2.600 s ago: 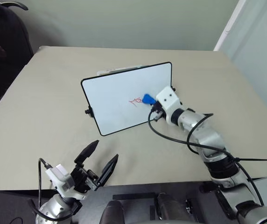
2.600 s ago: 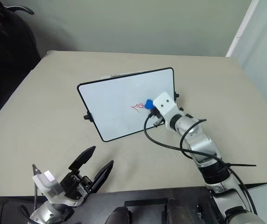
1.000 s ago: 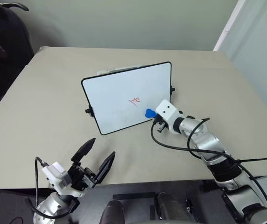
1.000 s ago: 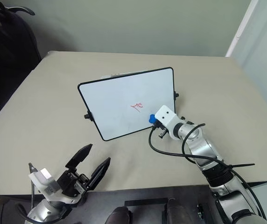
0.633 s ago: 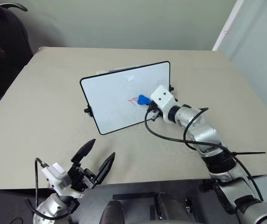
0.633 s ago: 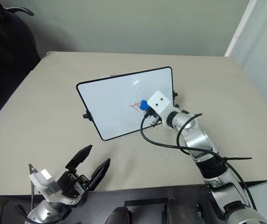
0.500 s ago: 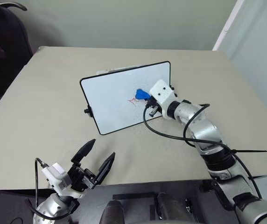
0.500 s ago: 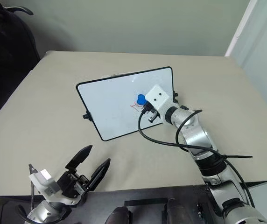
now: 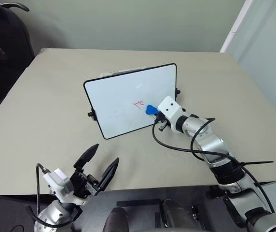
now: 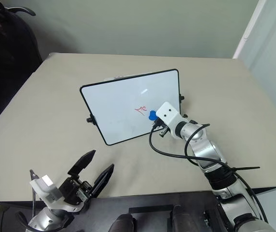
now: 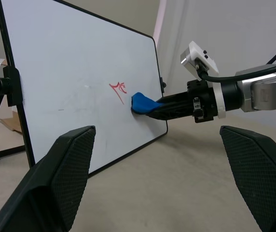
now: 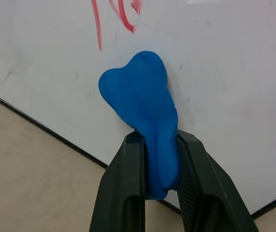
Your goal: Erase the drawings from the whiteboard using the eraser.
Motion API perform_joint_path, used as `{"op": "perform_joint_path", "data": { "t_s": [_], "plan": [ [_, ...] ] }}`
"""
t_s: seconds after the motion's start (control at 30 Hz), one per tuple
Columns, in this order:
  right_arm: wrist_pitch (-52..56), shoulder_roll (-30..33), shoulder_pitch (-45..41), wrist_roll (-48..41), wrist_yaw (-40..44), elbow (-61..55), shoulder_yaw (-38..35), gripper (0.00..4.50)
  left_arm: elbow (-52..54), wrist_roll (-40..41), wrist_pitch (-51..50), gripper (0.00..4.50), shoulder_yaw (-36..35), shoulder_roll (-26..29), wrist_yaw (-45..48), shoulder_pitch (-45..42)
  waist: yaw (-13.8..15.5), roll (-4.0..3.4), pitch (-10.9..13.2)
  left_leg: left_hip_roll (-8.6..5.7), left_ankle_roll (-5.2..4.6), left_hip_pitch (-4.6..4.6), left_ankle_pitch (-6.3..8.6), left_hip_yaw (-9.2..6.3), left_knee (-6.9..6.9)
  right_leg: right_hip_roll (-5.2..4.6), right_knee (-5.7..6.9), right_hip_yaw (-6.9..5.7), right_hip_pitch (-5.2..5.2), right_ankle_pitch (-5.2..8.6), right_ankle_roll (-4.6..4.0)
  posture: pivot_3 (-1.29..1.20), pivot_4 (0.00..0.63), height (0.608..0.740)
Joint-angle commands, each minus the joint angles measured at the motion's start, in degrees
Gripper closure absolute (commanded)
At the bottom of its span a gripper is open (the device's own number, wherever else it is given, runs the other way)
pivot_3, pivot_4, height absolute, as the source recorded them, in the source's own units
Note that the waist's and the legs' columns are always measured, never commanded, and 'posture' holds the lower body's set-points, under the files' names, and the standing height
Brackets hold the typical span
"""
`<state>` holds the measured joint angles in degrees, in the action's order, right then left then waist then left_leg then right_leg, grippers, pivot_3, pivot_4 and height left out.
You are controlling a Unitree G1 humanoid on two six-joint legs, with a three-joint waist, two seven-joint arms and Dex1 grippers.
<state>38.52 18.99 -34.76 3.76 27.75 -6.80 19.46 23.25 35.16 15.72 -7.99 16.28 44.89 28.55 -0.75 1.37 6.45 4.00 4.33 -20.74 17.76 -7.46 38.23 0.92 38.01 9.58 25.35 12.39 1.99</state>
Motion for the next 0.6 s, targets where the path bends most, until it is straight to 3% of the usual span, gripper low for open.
{"op": "perform_joint_path", "data": {
  "t_s": [0.03, 0.33, 0.6],
  "plan": [
    [-1.12, -1.28, -4.17, 0.28, -0.21, -0.71, -1.26, 3.95, 0.28, 0.88, 0.18, 0.00, -0.47, -0.24, 0.39, -0.06, -0.19, -0.02, 0.01, 0.00, 0.00, 0.00, 0.00, 0.00, 0.00, 0.00, 0.00, 0.00, 0.01, -0.03, -0.04, 0.00, 0.150, 0.740],
    [-0.99, -4.93, -9.84, -0.19, -0.32, -1.73, -1.65, 3.95, 0.46, 0.71, 0.32, 0.00, 0.03, -0.41, 0.41, 0.24, -0.39, -0.04, 0.03, 0.00, 0.07, -0.06, -0.04, -0.01, -0.08, 0.01, -0.03, 0.00, 0.14, -0.09, -0.13, 0.00, 0.150, 0.740],
    [-3.10, -2.65, -3.03, 2.41, -0.16, 1.93, 1.52, 3.95, 0.14, 0.47, 0.17, 0.00, 0.00, -0.57, 0.33, -0.10, -0.13, -0.01, 0.01, 0.00, 0.14, -0.18, -0.08, -0.03, -0.04, -0.02, -0.07, 0.00, 0.21, -0.04, -0.08, 0.00, 0.150, 0.740]
  ]
}}
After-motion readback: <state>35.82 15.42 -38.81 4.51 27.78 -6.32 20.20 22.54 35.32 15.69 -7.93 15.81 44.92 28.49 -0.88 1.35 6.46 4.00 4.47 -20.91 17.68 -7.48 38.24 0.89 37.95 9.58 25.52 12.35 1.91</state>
